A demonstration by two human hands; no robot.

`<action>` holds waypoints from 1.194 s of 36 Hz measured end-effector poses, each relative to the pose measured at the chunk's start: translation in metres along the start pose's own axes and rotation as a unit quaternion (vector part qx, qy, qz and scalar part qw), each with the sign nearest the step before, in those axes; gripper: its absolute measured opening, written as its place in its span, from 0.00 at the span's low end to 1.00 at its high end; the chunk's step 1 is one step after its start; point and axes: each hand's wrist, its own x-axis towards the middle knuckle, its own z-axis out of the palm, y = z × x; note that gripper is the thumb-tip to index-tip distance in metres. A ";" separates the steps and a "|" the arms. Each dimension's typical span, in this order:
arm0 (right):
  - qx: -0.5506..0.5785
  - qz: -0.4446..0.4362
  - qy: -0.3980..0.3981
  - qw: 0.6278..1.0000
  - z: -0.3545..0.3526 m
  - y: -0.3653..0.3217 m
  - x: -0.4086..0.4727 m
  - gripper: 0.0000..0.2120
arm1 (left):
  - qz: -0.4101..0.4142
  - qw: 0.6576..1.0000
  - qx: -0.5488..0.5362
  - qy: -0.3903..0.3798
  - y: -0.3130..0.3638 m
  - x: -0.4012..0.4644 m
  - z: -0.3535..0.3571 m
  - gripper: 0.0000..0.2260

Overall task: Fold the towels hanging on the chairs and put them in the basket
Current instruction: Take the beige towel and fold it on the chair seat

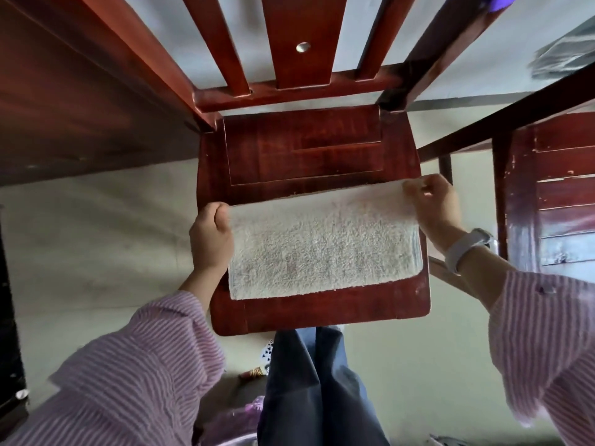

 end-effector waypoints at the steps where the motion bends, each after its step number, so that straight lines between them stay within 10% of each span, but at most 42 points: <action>1: -0.004 -0.003 0.001 1.000 0.000 0.000 0.003 0.10 | 0.002 1.000 0.015 0.002 -0.001 0.001 0.002 0.12; 16: -0.110 0.005 -0.003 0.994 0.007 -0.002 0.015 0.12 | 0.020 0.994 0.071 0.075 0.003 0.011 0.008 0.07; 21: -0.164 -0.195 0.077 0.964 0.009 -0.008 -0.010 0.16 | 0.079 0.981 0.128 0.127 0.016 0.004 0.009 0.11; 29: -0.376 -0.359 -0.149 0.841 0.073 -0.007 -0.054 0.24 | 0.241 0.923 0.285 -0.097 0.021 -0.039 0.046 0.22; 43: -0.283 -0.240 -0.082 0.925 0.029 0.039 -0.014 0.24 | 0.148 0.934 0.312 -0.095 -0.010 -0.021 0.038 0.26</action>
